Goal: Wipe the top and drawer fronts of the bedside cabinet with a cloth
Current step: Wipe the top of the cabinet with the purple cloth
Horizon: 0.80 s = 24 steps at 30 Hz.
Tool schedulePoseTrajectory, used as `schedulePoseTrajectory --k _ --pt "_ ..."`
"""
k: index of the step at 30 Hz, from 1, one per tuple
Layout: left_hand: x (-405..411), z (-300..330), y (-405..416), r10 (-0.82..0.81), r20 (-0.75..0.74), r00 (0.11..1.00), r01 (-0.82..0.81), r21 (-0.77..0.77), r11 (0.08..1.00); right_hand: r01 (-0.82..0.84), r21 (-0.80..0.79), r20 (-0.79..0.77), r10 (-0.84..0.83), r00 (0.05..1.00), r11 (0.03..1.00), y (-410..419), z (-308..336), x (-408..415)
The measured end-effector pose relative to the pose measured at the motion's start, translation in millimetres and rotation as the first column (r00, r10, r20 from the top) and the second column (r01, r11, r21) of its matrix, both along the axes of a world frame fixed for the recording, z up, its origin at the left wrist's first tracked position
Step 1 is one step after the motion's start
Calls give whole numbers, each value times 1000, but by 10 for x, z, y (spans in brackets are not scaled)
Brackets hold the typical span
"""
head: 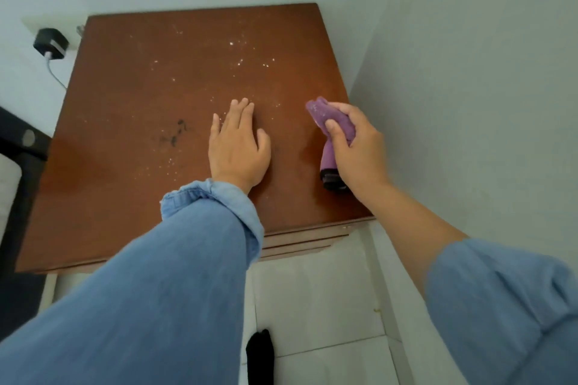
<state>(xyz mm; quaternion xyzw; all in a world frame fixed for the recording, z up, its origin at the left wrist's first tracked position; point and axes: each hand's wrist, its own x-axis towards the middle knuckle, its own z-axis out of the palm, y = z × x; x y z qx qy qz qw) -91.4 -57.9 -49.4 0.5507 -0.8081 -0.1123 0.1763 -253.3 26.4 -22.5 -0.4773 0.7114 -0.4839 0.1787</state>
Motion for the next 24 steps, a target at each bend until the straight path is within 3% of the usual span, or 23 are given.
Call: schedulePoseTrajectory --k 8,14,24 --pt "26 -32 -1284 11 80 997 -12 9 1000 47 -36 -33 -48 998 998 -1778 -87 -154" --pt "-27 -152 -1459 18 75 997 -19 11 1000 85 -29 -107 -88 990 996 -2727 -242 -331" --pt "-32 -91 -1487 40 41 998 -42 55 998 128 223 -419 -24 908 966 -3641 -338 -335"
